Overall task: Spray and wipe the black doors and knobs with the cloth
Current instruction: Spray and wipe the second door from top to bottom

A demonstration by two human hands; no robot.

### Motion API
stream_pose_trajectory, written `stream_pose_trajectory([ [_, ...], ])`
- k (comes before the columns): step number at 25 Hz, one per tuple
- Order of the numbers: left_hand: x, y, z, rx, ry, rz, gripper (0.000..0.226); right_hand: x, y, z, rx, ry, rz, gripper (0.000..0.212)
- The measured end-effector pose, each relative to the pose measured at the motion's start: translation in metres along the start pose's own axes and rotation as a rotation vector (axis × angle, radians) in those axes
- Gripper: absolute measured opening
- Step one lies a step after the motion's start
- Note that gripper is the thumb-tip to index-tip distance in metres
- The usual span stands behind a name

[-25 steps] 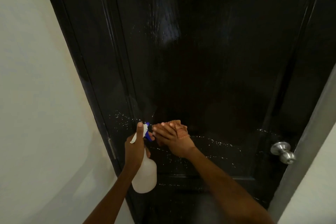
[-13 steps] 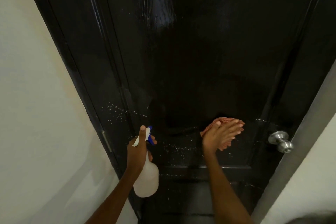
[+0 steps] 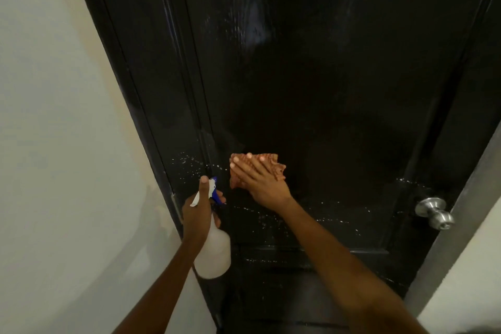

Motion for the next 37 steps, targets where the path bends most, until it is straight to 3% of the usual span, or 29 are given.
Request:
stream_pose_trajectory([
  [2, -0.006, 0.012, 0.0, 0.011, -0.001, -0.006, 0.055, -0.025, 0.018, 0.049, 0.085, 0.185, -0.056, 0.076],
  [5, -0.017, 0.025, 0.008, 0.011, 0.011, -0.026, 0.057, -0.067, 0.049, 0.132, 0.033, 0.464, -0.288, 0.068],
  [8, -0.022, 0.021, 0.021, 0.025, 0.036, -0.025, 0.059, -0.073, 0.048, 0.135, -0.026, 0.562, -0.322, 0.066],
  [10, -0.025, 0.012, 0.029, 0.003, 0.064, -0.015, 0.06, -0.067, 0.024, 0.09, 0.049, 0.447, -0.154, 0.071],
  [12, -0.027, 0.003, 0.033, -0.008, 0.076, -0.008, 0.062, -0.049, -0.015, 0.026, 0.094, 0.146, 0.075, 0.082],
  [15, -0.026, -0.01, 0.04, 0.005, 0.084, 0.005, 0.065, 0.015, -0.066, -0.077, 0.418, -0.334, 0.463, 0.095],
  [17, -0.026, -0.012, 0.049, 0.026, 0.098, -0.024, 0.065, 0.04, -0.071, -0.109, 0.416, -0.432, 0.511, 0.093],
  [19, -0.022, -0.015, 0.06, 0.035, 0.115, -0.019, 0.06, 0.032, -0.067, -0.106, 0.344, -0.399, 0.486, 0.086],
  [22, -0.023, -0.012, 0.072, 0.038, 0.134, -0.026, 0.052, -0.023, -0.054, -0.042, 0.276, -0.286, 0.333, 0.08],
  [26, -0.03, 0.012, 0.079, 0.067, 0.149, -0.081, 0.056, -0.109, -0.03, 0.091, 0.203, 0.219, 0.125, 0.072],
  [29, -0.031, 0.03, 0.079, 0.059, 0.155, -0.117, 0.055, -0.148, -0.015, 0.146, 0.146, 0.347, 0.028, 0.072],
  [33, -0.026, 0.032, 0.079, 0.045, 0.153, -0.111, 0.053, -0.14, -0.027, 0.116, 0.113, 0.287, -0.031, 0.082],
  [37, -0.023, 0.021, 0.082, 0.06, 0.153, -0.074, 0.05, -0.073, -0.043, 0.016, 0.135, -0.053, 0.076, 0.089],
])
Point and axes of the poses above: each hand's wrist, its own x-axis away from the middle knuckle, its own z-axis out of the back of the hand, y = z × x, the point moved 9 cm from there along -x, towards the middle knuckle, and after that the axes turned 2 degrees about -z, right-handed, at the moved point
